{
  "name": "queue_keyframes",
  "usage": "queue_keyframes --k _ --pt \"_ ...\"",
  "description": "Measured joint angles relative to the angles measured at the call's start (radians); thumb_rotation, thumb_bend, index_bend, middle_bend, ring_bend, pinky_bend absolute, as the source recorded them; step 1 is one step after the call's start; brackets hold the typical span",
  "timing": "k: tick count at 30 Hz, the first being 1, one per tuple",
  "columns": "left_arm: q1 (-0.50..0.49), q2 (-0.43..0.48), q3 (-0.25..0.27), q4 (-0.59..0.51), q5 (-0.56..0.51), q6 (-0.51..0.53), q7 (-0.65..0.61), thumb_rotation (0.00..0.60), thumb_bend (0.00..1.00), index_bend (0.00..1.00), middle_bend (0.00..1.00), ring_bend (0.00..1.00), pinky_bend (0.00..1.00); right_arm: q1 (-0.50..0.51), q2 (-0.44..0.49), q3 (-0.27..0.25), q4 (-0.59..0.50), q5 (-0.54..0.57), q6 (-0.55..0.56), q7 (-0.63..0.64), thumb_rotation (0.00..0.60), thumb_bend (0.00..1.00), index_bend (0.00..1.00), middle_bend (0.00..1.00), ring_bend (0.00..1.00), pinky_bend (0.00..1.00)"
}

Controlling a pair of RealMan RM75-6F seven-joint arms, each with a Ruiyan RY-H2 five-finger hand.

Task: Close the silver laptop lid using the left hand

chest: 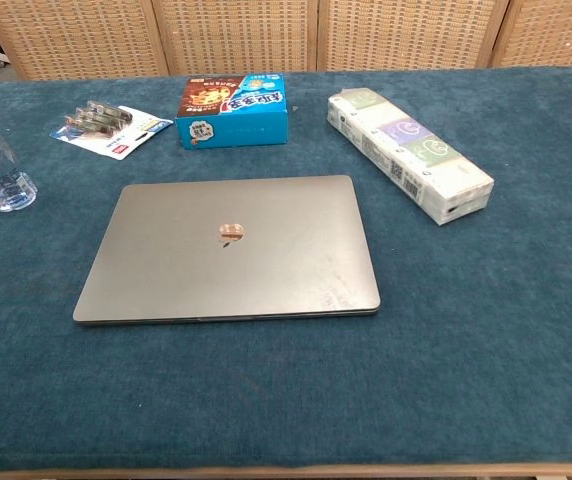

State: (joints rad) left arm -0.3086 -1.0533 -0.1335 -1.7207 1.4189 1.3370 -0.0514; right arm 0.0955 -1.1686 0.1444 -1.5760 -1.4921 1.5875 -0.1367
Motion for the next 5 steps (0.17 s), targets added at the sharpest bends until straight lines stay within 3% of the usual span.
queue_keyframes --k 5 --pt "0.099 -0.024 0.058 0.07 0.006 0.098 -0.054 0.6 0.0 0.0 0.0 0.0 0.0 0.0 -0.004 -0.003 0.005 -0.002 -0.002 -0.003 0.6 0.0 0.0 0.0 0.0 0.0"
